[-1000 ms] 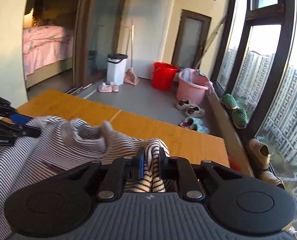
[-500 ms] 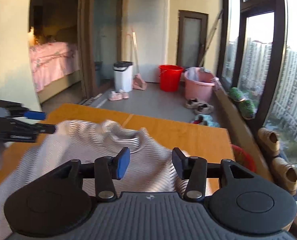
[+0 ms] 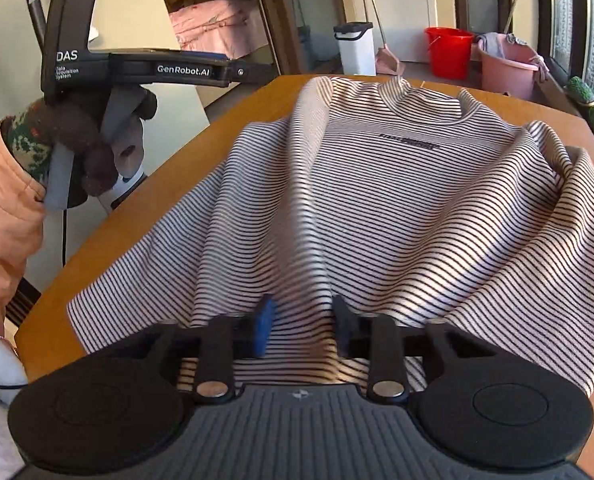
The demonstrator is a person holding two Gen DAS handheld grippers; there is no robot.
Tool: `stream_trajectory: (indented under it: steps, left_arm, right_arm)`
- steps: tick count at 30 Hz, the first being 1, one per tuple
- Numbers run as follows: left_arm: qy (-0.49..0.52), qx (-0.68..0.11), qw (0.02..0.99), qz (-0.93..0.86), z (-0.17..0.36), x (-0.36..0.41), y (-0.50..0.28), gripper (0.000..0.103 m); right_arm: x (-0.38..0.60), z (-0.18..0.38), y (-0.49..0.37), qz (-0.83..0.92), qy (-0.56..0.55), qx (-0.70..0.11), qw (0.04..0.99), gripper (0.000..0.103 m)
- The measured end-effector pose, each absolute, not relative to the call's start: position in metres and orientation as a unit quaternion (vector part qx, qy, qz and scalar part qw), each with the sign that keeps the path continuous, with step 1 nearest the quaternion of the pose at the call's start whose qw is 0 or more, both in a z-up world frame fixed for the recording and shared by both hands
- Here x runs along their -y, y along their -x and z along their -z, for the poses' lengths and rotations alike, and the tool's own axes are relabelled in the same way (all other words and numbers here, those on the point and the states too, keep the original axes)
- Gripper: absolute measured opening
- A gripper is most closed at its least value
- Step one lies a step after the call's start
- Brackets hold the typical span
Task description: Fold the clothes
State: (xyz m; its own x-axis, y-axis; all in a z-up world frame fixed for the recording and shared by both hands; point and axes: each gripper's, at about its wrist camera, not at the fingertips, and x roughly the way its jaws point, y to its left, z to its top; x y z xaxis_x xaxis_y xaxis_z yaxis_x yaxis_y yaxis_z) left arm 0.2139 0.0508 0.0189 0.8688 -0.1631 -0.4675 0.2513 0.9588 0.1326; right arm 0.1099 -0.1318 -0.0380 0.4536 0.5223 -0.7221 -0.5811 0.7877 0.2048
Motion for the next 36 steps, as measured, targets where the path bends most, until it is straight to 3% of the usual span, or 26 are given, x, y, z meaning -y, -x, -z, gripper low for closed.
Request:
stream_trajectory:
  steps: [1, 6, 15, 16, 17, 18, 20, 22, 24, 25, 26, 34, 35, 36]
  left_arm:
    - [-0.101, -0.220, 0.963, 0.119, -0.021, -0.052, -0.204, 0.092]
    - [-0.190, -0.157, 0.948, 0.200, -0.017, -0.034, -0.150, 0.099]
    - [-0.288, -0.085, 0.932, 0.203, 0.015, 0.058, -0.131, 0.101]
    - [-0.293, -0.078, 0.933, 0.195, 0.017, 0.064, -0.135, 0.097]
    - [-0.297, -0.072, 0.933, 0.189, 0.019, 0.069, -0.138, 0.073]
    - [-0.296, -0.076, 0.934, 0.184, 0.019, 0.071, -0.143, 0.041]
    - [-0.273, -0.093, 0.943, 0.164, 0.015, 0.062, -0.154, 0.025]
    - [-0.240, -0.105, 0.957, 0.124, 0.006, 0.039, -0.165, 0.023]
    - [-0.206, -0.116, 0.968, 0.079, -0.003, 0.009, -0.172, 0.020]
    - [-0.187, -0.122, 0.973, 0.055, -0.009, -0.009, -0.175, 0.019]
    - [-0.165, -0.127, 0.978, 0.031, -0.017, -0.029, -0.176, 0.019]
    - [-0.072, -0.142, 0.986, -0.053, -0.054, -0.110, -0.190, 0.019]
    - [-0.067, -0.146, 0.986, -0.053, -0.054, -0.112, -0.192, 0.020]
    - [-0.064, -0.150, 0.985, -0.052, -0.054, -0.113, -0.194, 0.020]
  right_arm:
    - [0.131, 0.031, -0.108, -0.328, 0.032, -0.404, 0.853, 0.005]
    - [0.155, -0.035, -0.113, -0.335, -0.052, -0.319, 0.885, 0.005]
    - [0.159, -0.097, -0.126, -0.378, -0.139, -0.246, 0.882, 0.001]
    - [0.155, -0.099, -0.123, -0.386, -0.137, -0.243, 0.879, 0.001]
    - [0.152, -0.101, -0.118, -0.391, -0.133, -0.240, 0.879, 0.001]
    - [0.151, -0.103, -0.113, -0.392, -0.126, -0.234, 0.880, 0.001]
    - [0.155, -0.106, -0.106, -0.377, -0.106, -0.221, 0.893, 0.002]
    - [0.161, -0.104, -0.096, -0.334, -0.044, -0.200, 0.920, 0.005]
    - [0.167, -0.101, -0.087, -0.290, 0.018, -0.179, 0.940, 0.025]
    - [0.170, -0.091, -0.084, -0.280, 0.039, -0.191, 0.940, 0.045]
    - [0.172, -0.080, -0.081, -0.271, 0.059, -0.204, 0.939, 0.054]
    - [0.169, 0.026, -0.060, -0.218, 0.192, -0.346, 0.892, 0.058]
    - [0.169, 0.038, -0.058, -0.210, 0.210, -0.360, 0.885, 0.058]
    - [0.165, 0.039, -0.055, -0.199, 0.239, -0.341, 0.887, 0.049]
